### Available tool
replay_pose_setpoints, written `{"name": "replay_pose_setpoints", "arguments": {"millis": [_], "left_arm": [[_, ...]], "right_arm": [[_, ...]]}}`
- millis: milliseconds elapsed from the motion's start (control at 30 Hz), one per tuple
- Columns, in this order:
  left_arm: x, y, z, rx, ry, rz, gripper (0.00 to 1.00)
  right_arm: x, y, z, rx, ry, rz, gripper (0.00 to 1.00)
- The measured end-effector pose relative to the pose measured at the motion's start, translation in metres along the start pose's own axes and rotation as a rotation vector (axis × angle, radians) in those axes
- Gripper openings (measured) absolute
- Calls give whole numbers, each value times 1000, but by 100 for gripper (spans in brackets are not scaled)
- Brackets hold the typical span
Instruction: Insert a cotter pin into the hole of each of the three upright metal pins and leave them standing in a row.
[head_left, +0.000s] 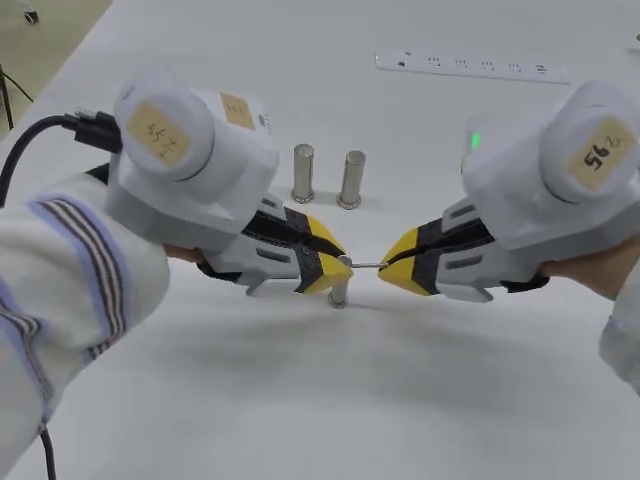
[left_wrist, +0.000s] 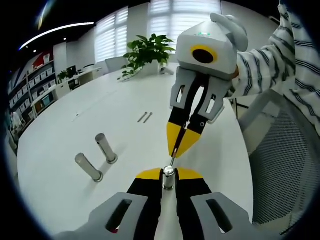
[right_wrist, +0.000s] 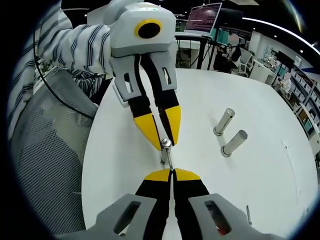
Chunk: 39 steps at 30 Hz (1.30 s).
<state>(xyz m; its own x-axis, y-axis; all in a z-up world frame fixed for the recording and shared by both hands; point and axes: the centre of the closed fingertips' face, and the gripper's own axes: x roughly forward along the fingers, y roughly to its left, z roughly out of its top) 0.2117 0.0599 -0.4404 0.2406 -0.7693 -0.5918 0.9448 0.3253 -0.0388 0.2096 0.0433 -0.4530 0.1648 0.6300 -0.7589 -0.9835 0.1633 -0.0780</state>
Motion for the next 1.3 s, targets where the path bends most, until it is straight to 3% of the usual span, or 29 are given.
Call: {"name": "replay_pose_setpoints", "arguments": {"millis": [167,600,867,933,1033,1167,1300], "left_arm": [[0,0,0,-2,4,3,5],[2,0,1,3,9,-5,5],[0,0,1,3,11,0,5],[0,0,2,-4,9,3,5],[1,0,3,-1,8,6,5],[1,1,3,-5,8,9,5],[0,1,2,-9,7,16,5]], "right_arm": [[3,0,1,-30,12,7,0],[11,8,17,-66,-23,75,0],[10,9,17,-217,-45,90,0],[11,6,15,-213,-51,83,1],[11,6,20,-181,-101,73,19],[8,6,18,-145,-108,62,28],[3,4,16,-67,-134,25,47]]}}
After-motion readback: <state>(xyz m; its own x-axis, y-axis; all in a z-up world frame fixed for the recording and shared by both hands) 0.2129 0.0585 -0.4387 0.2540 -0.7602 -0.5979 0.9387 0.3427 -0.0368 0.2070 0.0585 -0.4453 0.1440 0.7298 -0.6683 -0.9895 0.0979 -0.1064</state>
